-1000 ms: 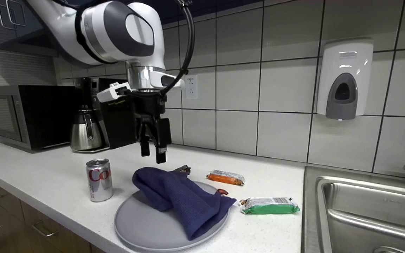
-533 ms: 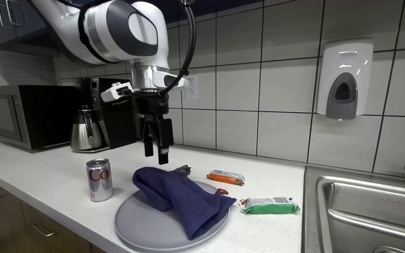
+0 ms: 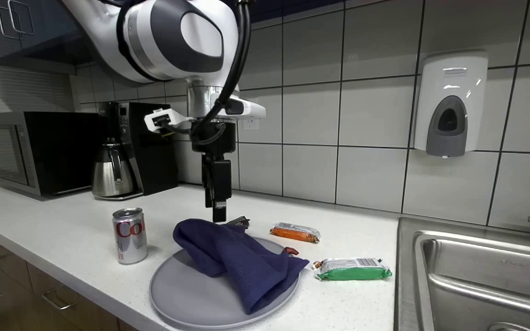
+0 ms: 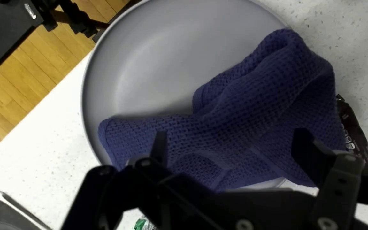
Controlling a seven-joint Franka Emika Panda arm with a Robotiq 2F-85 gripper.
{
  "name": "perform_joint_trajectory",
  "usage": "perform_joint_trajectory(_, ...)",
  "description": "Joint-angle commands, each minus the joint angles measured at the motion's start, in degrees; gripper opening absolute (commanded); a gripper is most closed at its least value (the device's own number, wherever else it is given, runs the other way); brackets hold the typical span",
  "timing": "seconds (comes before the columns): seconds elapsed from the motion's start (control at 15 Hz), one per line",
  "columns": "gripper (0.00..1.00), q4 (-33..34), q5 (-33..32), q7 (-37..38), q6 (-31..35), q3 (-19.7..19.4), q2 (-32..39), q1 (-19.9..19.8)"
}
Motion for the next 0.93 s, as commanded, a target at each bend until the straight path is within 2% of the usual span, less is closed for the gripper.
perform_joint_trajectory(0.0,1.0,0.36,0.75,7.69,-1.31,0.89,0.3,-0.46)
perform_joint_trajectory(0.33,1.0,0.83,-1.14,18.15,1.33,1.3,3.8,-0.09)
perform_joint_trajectory(0.87,1.0,2.64,-5.88,26.19,5.16,0.24,11.29,1.27)
